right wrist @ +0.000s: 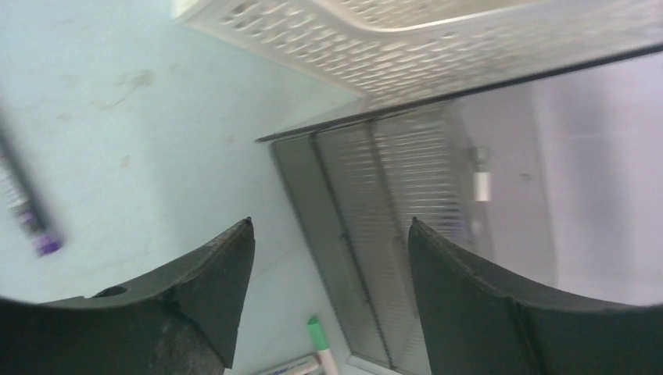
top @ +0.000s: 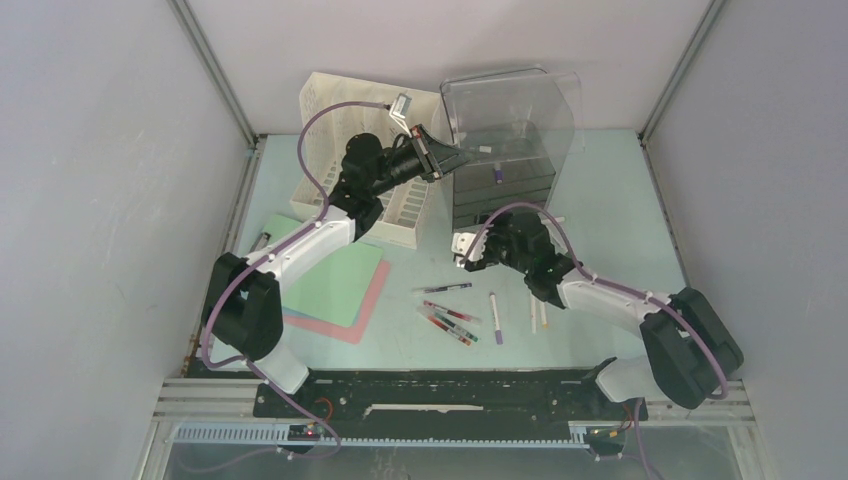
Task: Organize the desk
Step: Close the storage box at the center of the board.
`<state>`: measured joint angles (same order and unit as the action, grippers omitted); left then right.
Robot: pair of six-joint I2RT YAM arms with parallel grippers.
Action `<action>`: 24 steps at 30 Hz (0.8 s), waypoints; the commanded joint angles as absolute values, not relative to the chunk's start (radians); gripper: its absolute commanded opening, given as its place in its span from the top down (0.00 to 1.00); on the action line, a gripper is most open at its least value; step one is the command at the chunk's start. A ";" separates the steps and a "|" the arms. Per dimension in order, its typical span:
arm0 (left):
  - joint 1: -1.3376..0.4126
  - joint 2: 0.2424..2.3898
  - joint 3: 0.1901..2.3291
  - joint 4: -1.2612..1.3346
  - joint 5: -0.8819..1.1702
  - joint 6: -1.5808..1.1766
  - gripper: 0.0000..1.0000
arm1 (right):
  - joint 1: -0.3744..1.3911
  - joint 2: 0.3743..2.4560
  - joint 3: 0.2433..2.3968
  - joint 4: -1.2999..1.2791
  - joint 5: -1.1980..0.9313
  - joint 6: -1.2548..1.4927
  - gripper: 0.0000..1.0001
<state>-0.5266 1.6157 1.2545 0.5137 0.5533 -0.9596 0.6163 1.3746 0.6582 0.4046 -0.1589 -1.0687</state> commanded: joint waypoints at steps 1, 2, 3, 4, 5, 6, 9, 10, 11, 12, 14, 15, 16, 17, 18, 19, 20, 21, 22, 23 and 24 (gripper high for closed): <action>-0.523 1.563 1.244 0.618 0.581 -0.923 1.00 | 0.598 1.349 0.785 0.061 -0.274 -1.125 0.25; -0.523 1.564 1.244 0.618 0.581 -0.923 1.00 | 0.587 1.351 0.819 -0.010 -0.314 -1.114 0.27; -0.522 1.565 1.244 0.618 0.581 -0.923 1.00 | 0.570 1.355 0.849 -0.110 -0.359 -1.105 0.29; -0.523 1.564 1.244 0.618 0.580 -0.923 1.00 | 0.560 1.356 0.875 -0.152 -0.406 -1.101 0.31; -0.523 1.564 1.243 0.617 0.578 -0.923 1.00 | 0.546 1.357 0.891 -0.195 -0.449 -1.101 0.31; -0.523 1.566 1.242 0.617 0.576 -0.923 1.00 | 0.531 1.356 0.901 -0.228 -0.484 -1.106 0.32; -0.523 1.567 1.243 0.604 0.569 -0.919 0.99 | 0.506 1.350 0.903 -0.251 -0.533 -1.106 0.32; -0.523 1.568 1.243 0.601 0.566 -0.918 0.98 | 0.502 1.350 0.903 -0.254 -0.539 -1.107 0.32; -0.523 1.568 1.243 0.597 0.563 -0.916 0.98 | 0.497 1.350 0.905 -0.258 -0.545 -1.105 0.32; -0.522 1.570 1.243 0.590 0.560 -0.916 0.97 | 0.491 1.350 0.909 -0.264 -0.551 -1.104 0.32; -0.523 1.571 1.244 0.574 0.551 -0.913 0.94 | 0.484 1.350 0.914 -0.276 -0.564 -1.102 0.32; -0.523 1.573 1.244 0.566 0.545 -0.911 0.92 | 0.481 1.349 0.916 -0.278 -0.570 -1.101 0.32; -0.523 1.572 1.244 0.556 0.538 -0.908 0.90 | 0.478 1.348 0.916 -0.279 -0.575 -1.101 0.32; -0.523 1.573 1.245 0.544 0.532 -0.905 0.88 | 0.474 1.347 0.916 -0.281 -0.582 -1.100 0.32; -0.523 1.574 1.246 0.536 0.526 -0.904 0.85 | 0.471 1.348 0.915 -0.281 -0.584 -1.100 0.32; -0.524 1.575 1.247 0.524 0.520 -0.904 0.82 | 0.469 1.347 0.916 -0.281 -0.585 -1.100 0.32; -0.524 1.577 1.248 0.505 0.514 -0.901 0.76 | 0.466 1.347 0.915 -0.280 -0.587 -1.097 0.32; -0.524 1.576 1.252 0.492 0.505 -0.895 0.74 | 0.463 1.347 0.916 -0.279 -0.590 -1.094 0.32; -0.524 1.576 1.255 0.464 0.496 -0.887 0.68 | 0.460 1.347 0.915 -0.280 -0.593 -1.093 0.32; -0.525 1.574 1.258 0.444 0.482 -0.877 0.66 | 0.457 1.347 0.915 -0.279 -0.596 -1.092 0.32; -0.524 1.573 1.260 0.423 0.471 -0.869 0.63 | 0.454 1.345 0.916 -0.279 -0.600 -1.091 0.32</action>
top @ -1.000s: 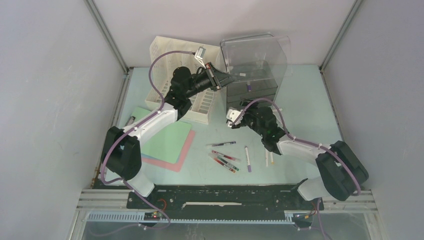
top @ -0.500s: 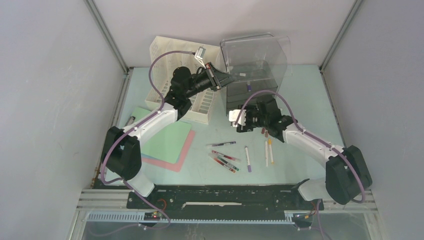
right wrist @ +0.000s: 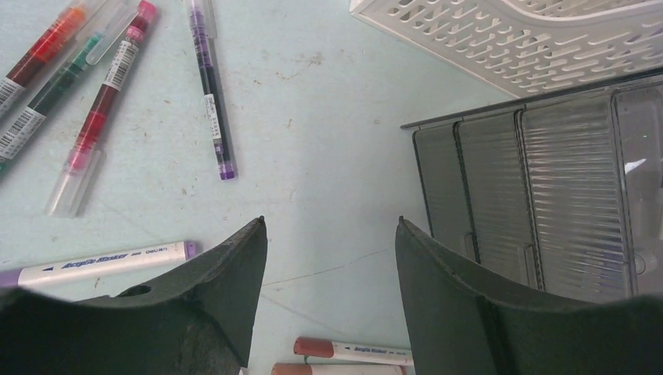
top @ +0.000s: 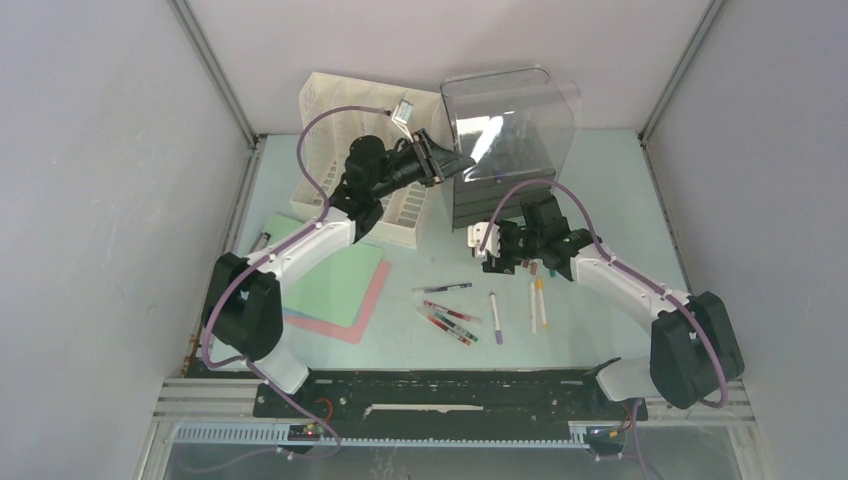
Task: Organize the desk
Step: Close the storage box at the center of the board.
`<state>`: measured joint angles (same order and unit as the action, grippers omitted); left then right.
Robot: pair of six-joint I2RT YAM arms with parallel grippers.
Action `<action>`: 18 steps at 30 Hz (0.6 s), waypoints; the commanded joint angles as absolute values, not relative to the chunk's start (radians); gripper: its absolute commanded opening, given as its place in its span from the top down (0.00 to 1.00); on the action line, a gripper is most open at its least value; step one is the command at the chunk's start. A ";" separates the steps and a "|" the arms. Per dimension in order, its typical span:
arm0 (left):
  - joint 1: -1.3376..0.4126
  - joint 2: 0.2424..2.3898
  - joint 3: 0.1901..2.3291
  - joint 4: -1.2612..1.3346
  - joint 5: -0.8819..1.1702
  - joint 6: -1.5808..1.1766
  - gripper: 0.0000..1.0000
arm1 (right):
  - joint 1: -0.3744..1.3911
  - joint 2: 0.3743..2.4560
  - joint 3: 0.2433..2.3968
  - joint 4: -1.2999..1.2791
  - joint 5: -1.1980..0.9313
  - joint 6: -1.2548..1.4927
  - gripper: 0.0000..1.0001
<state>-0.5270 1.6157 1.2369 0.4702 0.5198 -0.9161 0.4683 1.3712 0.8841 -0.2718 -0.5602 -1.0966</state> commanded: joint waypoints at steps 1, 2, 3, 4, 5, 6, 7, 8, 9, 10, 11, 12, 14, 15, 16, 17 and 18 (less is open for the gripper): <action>-0.525 1.571 1.263 0.408 0.463 -0.862 0.61 | 0.451 1.344 0.916 -0.279 -0.604 -1.090 0.32; -0.525 1.571 1.265 0.393 0.454 -0.856 0.60 | 0.448 1.344 0.915 -0.281 -0.609 -1.089 0.32; -0.525 1.571 1.267 0.382 0.448 -0.850 0.59 | 0.444 1.342 0.916 -0.282 -0.612 -1.090 0.32; -0.525 1.569 1.268 0.372 0.441 -0.846 0.58 | 0.444 1.342 0.914 -0.283 -0.614 -1.090 0.32; -0.526 1.568 1.268 0.360 0.434 -0.841 0.57 | 0.441 1.343 0.916 -0.284 -0.616 -1.090 0.32; -0.526 1.568 1.272 0.346 0.424 -0.834 0.57 | 0.439 1.342 0.915 -0.285 -0.618 -1.090 0.32; -0.528 1.567 1.274 0.330 0.415 -0.828 0.56 | 0.437 1.343 0.915 -0.285 -0.620 -1.091 0.32; -0.530 1.566 1.277 0.314 0.405 -0.819 0.55 | 0.436 1.343 0.915 -0.285 -0.621 -1.090 0.32; -0.533 1.564 1.280 0.298 0.393 -0.810 0.54 | 0.434 1.343 0.915 -0.286 -0.623 -1.091 0.32; -0.535 1.562 1.283 0.278 0.380 -0.801 0.52 | 0.434 1.345 0.915 -0.287 -0.623 -1.090 0.32; -0.537 1.562 1.289 0.256 0.366 -0.791 0.51 | 0.433 1.345 0.915 -0.287 -0.624 -1.090 0.32; -0.541 1.560 1.292 0.233 0.351 -0.780 0.49 | 0.434 1.346 0.915 -0.287 -0.623 -1.089 0.32; -0.546 1.559 1.304 0.183 0.312 -0.759 0.45 | 0.431 1.347 0.915 -0.287 -0.623 -1.090 0.32; -0.547 1.559 1.309 0.159 0.292 -0.752 0.44 | 0.430 1.348 0.914 -0.286 -0.623 -1.090 0.32; -0.549 1.559 1.312 0.133 0.269 -0.747 0.43 | 0.428 1.348 0.914 -0.287 -0.623 -1.089 0.32; -0.549 1.559 1.315 0.119 0.253 -0.745 0.42 | 0.427 1.348 0.916 -0.286 -0.625 -1.089 0.32; -0.550 1.557 1.317 0.107 0.237 -0.741 0.41 | 0.424 1.348 0.915 -0.285 -0.627 -1.087 0.32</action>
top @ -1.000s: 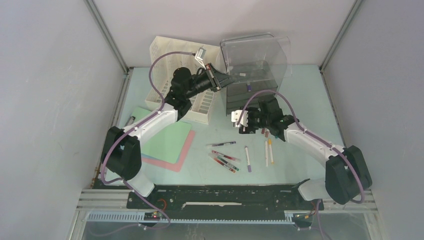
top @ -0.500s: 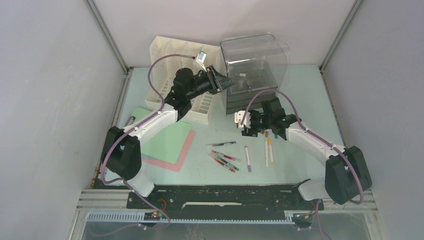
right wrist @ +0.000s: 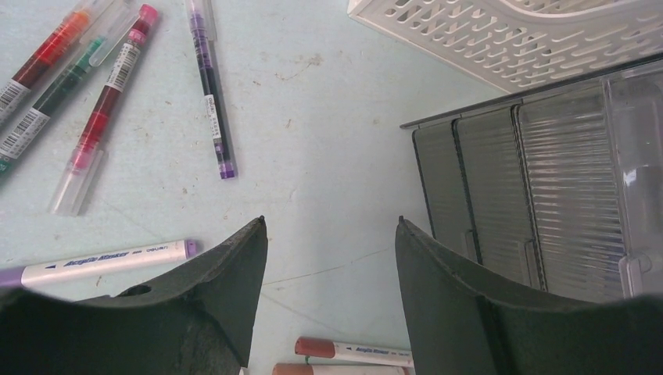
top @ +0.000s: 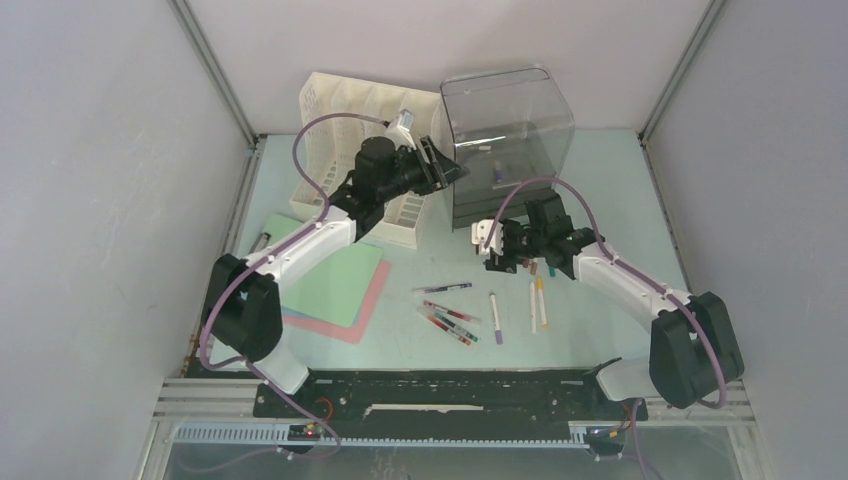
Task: Organize the desk
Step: Close the storage box at the center of the board.
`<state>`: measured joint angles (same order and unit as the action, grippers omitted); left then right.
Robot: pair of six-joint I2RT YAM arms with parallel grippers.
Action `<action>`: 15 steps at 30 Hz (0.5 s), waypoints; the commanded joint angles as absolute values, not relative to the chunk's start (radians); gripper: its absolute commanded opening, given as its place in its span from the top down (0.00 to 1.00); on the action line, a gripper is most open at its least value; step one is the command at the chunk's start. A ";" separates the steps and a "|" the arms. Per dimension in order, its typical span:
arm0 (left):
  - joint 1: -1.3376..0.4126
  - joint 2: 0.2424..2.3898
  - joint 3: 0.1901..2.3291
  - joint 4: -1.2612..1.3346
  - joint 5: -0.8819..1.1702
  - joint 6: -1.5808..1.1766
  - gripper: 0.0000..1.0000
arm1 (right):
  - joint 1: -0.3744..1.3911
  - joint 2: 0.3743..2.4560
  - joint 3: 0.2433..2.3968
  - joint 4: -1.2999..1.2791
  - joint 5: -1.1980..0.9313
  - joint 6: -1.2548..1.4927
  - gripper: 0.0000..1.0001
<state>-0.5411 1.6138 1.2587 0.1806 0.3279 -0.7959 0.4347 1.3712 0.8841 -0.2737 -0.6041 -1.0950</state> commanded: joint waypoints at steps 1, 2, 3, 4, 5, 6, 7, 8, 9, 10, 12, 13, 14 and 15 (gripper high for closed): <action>-0.550 1.556 1.317 0.097 0.223 -0.736 0.39 | 0.422 1.349 0.915 -0.283 -0.631 -1.083 0.32; -0.551 1.553 1.316 0.089 0.208 -0.733 0.39 | 0.416 1.348 0.916 -0.281 -0.637 -1.077 0.32; -0.552 1.550 1.316 0.084 0.197 -0.728 0.38 | 0.411 1.347 0.915 -0.278 -0.645 -1.069 0.32; -0.553 1.548 1.316 0.081 0.190 -0.723 0.38 | 0.403 1.348 0.916 -0.274 -0.653 -1.062 0.32; -0.554 1.543 1.315 0.079 0.182 -0.716 0.37 | 0.395 1.346 0.916 -0.270 -0.663 -1.052 0.32; -0.554 1.539 1.316 0.076 0.175 -0.708 0.37 | 0.384 1.345 0.916 -0.267 -0.673 -1.042 0.32; -0.556 1.534 1.315 0.074 0.168 -0.699 0.36 | 0.374 1.344 0.916 -0.259 -0.685 -1.031 0.32; -0.557 1.528 1.314 0.073 0.163 -0.689 0.35 | 0.362 1.344 0.915 -0.254 -0.698 -1.017 0.32; -0.558 1.523 1.312 0.072 0.159 -0.680 0.35 | 0.348 1.345 0.920 -0.254 -0.712 -1.003 0.32; -0.558 1.517 1.310 0.072 0.150 -0.670 0.34 | 0.335 1.347 0.930 -0.257 -0.734 -0.985 0.32; -0.559 1.504 1.306 0.069 0.135 -0.649 0.33 | 0.302 1.354 0.943 -0.257 -0.767 -0.946 0.32; -0.560 1.496 1.305 0.069 0.126 -0.636 0.32 | 0.289 1.357 0.944 -0.250 -0.780 -0.917 0.32; -0.560 1.488 1.304 0.069 0.117 -0.623 0.31 | 0.277 1.358 0.946 -0.237 -0.791 -0.891 0.32; -0.561 1.478 1.304 0.067 0.107 -0.607 0.31 | 0.265 1.360 0.946 -0.221 -0.802 -0.862 0.32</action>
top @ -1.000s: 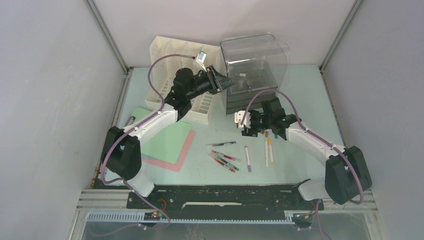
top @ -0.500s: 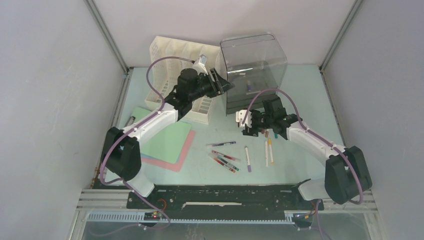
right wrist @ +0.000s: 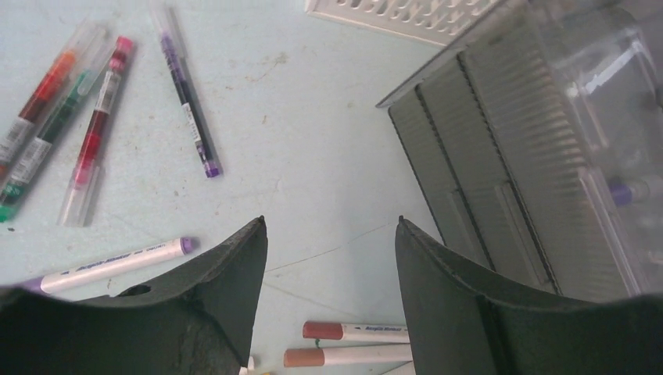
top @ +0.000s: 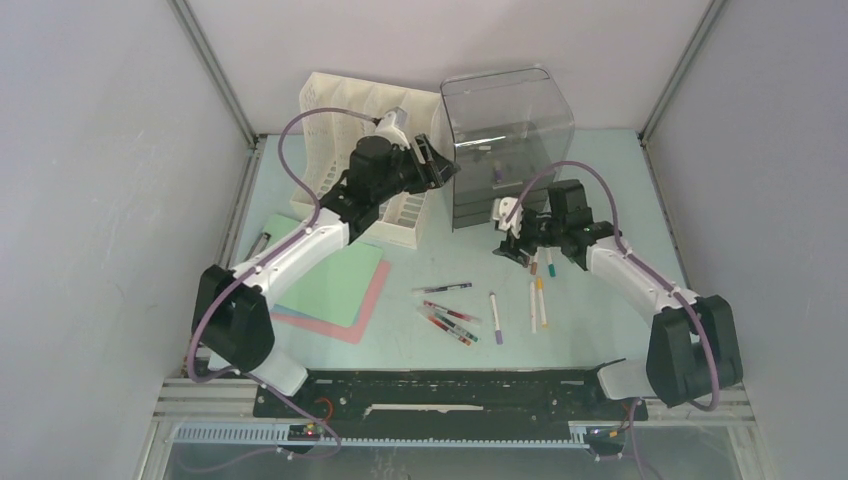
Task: Organize the desk
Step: Close the storage box at the center of the board, then open the drawer in the storage box.
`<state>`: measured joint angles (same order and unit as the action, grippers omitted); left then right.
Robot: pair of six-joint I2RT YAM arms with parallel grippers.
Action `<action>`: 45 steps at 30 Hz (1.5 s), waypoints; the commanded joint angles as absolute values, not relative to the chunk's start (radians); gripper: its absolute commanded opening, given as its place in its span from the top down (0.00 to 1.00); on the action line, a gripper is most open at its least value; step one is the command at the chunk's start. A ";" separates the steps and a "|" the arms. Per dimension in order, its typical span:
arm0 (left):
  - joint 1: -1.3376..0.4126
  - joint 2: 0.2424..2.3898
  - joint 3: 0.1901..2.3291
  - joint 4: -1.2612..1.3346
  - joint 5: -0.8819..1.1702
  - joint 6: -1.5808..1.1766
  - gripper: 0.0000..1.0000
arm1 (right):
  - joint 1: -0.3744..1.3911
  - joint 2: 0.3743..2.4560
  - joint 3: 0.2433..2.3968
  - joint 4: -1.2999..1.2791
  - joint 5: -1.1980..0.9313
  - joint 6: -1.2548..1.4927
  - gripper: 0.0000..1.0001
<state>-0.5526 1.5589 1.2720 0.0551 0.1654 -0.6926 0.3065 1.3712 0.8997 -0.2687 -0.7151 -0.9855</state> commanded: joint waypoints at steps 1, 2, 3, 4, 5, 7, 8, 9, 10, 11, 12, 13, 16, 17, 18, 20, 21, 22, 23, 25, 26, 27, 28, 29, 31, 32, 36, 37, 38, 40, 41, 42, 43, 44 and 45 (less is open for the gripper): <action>-0.563 1.469 1.302 0.064 0.096 -0.585 0.30 | 0.251 1.363 0.946 -0.204 -0.814 -0.829 0.32; -0.564 1.459 1.300 0.063 0.085 -0.570 0.30 | 0.237 1.365 0.948 -0.190 -0.828 -0.799 0.32; -0.564 1.448 1.298 0.063 0.072 -0.554 0.29 | 0.224 1.371 0.953 -0.176 -0.843 -0.761 0.32; -0.565 1.437 1.295 0.063 0.058 -0.538 0.28 | 0.211 1.379 0.958 -0.165 -0.863 -0.725 0.32; -0.565 1.427 1.291 0.062 0.046 -0.522 0.27 | 0.198 1.388 0.963 -0.151 -0.883 -0.685 0.32; -0.564 1.403 1.282 0.069 0.027 -0.481 0.25 | 0.172 1.404 0.965 -0.108 -0.917 -0.592 0.33; -0.564 1.390 1.274 0.080 0.022 -0.457 0.24 | 0.160 1.415 0.965 -0.072 -0.926 -0.527 0.34; -0.564 1.377 1.263 0.092 0.013 -0.437 0.21 | 0.148 1.425 0.966 -0.032 -0.936 -0.454 0.34; -0.564 1.362 1.250 0.107 0.005 -0.418 0.19 | 0.133 1.438 0.966 0.018 -0.947 -0.375 0.35; -0.564 1.348 1.235 0.124 0.003 -0.398 0.16 | 0.120 1.451 0.966 0.066 -0.958 -0.287 0.35; -0.563 1.334 1.218 0.143 0.003 -0.384 0.12 | 0.105 1.466 0.965 0.110 -0.967 -0.203 0.36; -0.564 1.320 1.202 0.165 -0.023 -0.375 0.08 | 0.088 1.485 0.965 0.169 -0.978 -0.111 0.36; -0.563 1.286 1.152 0.235 -0.046 -0.361 0.00 | 0.050 1.540 0.967 0.284 -0.987 0.140 0.37; -0.562 1.278 1.138 0.257 -0.056 -0.367 0.00 | 0.039 1.558 0.966 0.314 -0.986 0.210 0.37; -0.561 1.272 1.126 0.276 -0.054 -0.369 0.00 | 0.026 1.578 0.965 0.341 -0.982 0.305 0.37; -0.553 1.266 1.109 0.312 -0.020 -0.369 0.00 | 0.009 1.617 0.951 0.414 -0.969 0.448 0.37; -0.551 1.264 1.108 0.321 -0.009 -0.369 0.00 | 0.009 1.632 0.934 0.473 -0.964 0.518 0.37; -0.549 1.263 1.108 0.325 0.016 -0.370 0.00 | -0.020 1.643 0.913 0.528 -0.953 0.577 0.37; -0.549 1.261 1.109 0.330 0.034 -0.367 0.00 | -0.030 1.653 0.894 0.574 -0.943 0.623 0.37; -0.549 1.257 1.110 0.335 0.056 -0.358 0.00 | -0.042 1.675 0.870 0.635 -0.922 0.696 0.36; -0.549 1.254 1.108 0.338 0.064 -0.353 0.00 | -0.044 1.690 0.868 0.644 -0.911 0.732 0.35; -0.549 1.249 1.107 0.341 0.069 -0.347 0.00 | -0.045 1.706 0.868 0.662 -0.908 0.763 0.35; -0.549 1.246 1.106 0.344 0.072 -0.342 0.00 | -0.046 1.728 0.867 0.683 -0.913 0.798 0.35; -0.549 1.244 1.103 0.350 0.079 -0.339 0.00 | -0.046 1.750 0.868 0.713 -0.921 0.834 0.35; -0.549 1.243 1.099 0.361 0.090 -0.333 0.00 | -0.046 1.807 0.868 0.774 -0.941 0.917 0.35; -0.549 1.243 1.098 0.364 0.097 -0.330 0.00 | -0.046 1.826 0.867 0.804 -0.945 0.946 0.34; -0.549 1.255 1.088 0.395 0.135 -0.333 0.00 | -0.044 1.899 0.855 0.918 -0.931 1.037 0.35; -0.549 1.261 1.086 0.403 0.147 -0.339 0.00 | -0.042 1.922 0.855 0.962 -0.932 1.074 0.35; -0.549 1.267 1.086 0.408 0.161 -0.342 0.00 | -0.041 1.943 0.855 1.008 -0.935 1.104 0.36; -0.549 1.279 1.086 0.415 0.180 -0.350 0.00 | -0.043 1.975 0.856 1.083 -0.934 1.144 0.39; -0.548 1.283 1.086 0.418 0.187 -0.353 0.00 | -0.044 1.986 0.855 1.095 -0.930 1.154 0.40; -0.549 1.285 1.086 0.420 0.192 -0.354 0.00 | -0.044 1.992 0.854 1.108 -0.924 1.156 0.41; -0.549 1.285 1.087 0.419 0.194 -0.355 0.00 | -0.044 1.996 0.855 1.119 -0.916 1.156 0.41; -0.549 1.284 1.088 0.421 0.197 -0.356 0.00 | -0.043 1.995 0.856 1.123 -0.907 1.153 0.41; -0.549 1.283 1.086 0.422 0.199 -0.356 0.00 | -0.040 1.993 0.856 1.122 -0.894 1.146 0.41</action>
